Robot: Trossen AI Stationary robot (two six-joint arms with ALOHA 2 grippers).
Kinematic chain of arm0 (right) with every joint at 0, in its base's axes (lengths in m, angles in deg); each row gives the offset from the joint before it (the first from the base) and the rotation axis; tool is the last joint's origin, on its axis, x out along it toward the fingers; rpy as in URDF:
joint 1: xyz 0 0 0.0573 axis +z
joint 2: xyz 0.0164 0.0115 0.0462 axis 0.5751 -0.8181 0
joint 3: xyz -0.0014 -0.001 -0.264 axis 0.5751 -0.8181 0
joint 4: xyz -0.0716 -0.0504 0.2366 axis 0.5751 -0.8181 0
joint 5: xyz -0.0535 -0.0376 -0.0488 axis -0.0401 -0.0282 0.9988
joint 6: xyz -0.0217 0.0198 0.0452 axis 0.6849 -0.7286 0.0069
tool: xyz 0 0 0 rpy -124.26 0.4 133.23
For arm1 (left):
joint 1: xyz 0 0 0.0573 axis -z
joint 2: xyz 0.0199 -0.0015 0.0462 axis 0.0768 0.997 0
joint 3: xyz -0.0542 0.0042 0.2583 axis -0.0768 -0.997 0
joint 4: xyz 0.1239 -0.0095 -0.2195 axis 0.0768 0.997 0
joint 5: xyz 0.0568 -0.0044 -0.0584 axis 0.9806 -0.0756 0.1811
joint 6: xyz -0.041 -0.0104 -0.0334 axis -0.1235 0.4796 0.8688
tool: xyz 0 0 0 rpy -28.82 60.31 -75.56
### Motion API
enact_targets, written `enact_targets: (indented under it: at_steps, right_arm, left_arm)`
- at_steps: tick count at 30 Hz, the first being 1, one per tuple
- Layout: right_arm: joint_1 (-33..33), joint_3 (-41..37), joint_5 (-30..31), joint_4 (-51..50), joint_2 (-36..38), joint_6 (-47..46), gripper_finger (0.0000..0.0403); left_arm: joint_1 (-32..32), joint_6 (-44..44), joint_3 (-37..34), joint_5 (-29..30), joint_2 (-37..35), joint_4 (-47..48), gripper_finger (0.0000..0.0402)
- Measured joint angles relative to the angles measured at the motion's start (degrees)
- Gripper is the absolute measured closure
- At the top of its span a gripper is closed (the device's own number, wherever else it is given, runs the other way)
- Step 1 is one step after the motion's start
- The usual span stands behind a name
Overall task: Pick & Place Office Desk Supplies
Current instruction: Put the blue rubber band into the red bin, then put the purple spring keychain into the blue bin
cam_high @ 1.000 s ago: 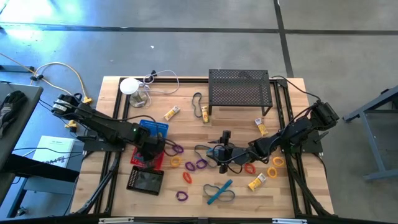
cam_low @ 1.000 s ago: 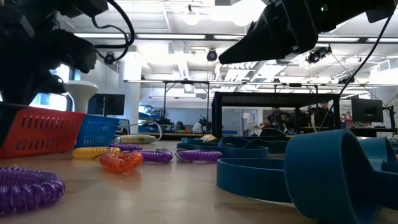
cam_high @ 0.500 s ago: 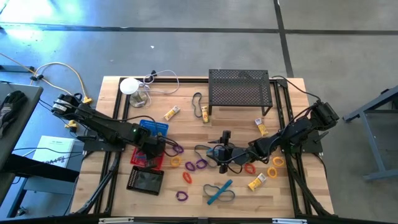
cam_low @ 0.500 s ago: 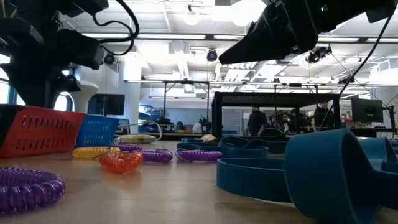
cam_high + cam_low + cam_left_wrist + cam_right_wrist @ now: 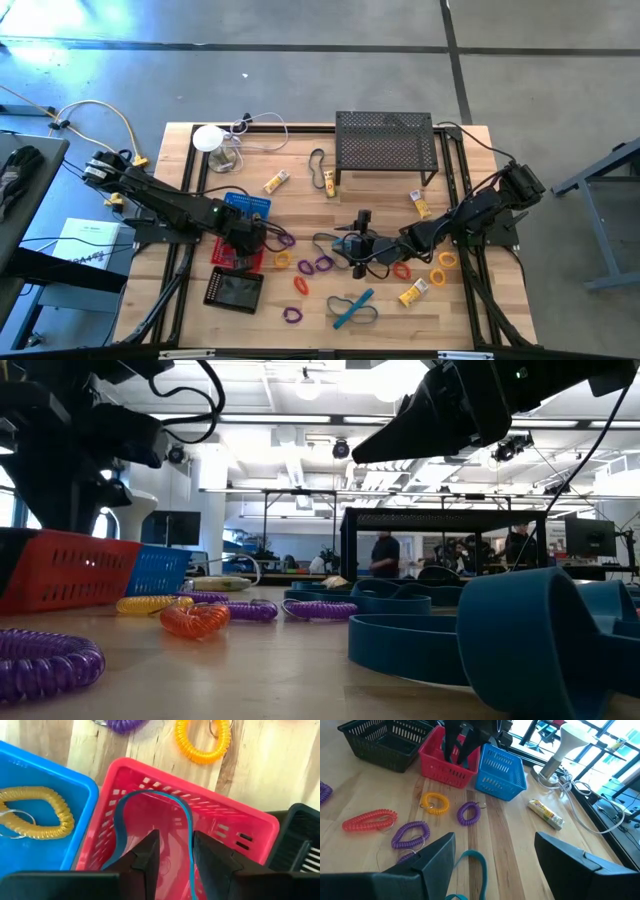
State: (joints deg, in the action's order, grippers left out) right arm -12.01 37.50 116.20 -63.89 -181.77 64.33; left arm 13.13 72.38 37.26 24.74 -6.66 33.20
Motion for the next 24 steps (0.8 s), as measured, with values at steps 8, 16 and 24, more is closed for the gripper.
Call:
enact_targets:
  at_steps: [8,16,24]
  right_arm:
    - [0.0,0.0,-0.07,0.0,0.0,0.0,0.0143]
    - [0.0,0.0,-0.36,-0.02,-0.01,0.0,0.0143]
    - [0.0,0.0,-0.38,0.0,0.01,0.0,0.0143]
  left_arm:
    - [0.0,0.87,0.46,-5.1,-0.72,0.5,0.0288]
    - [-1.42,0.71,0.46,-5.92,-2.7,0.71,0.0288]
    - [-4.73,-2.43,0.48,-10.48,-6.5,0.05,0.0288]
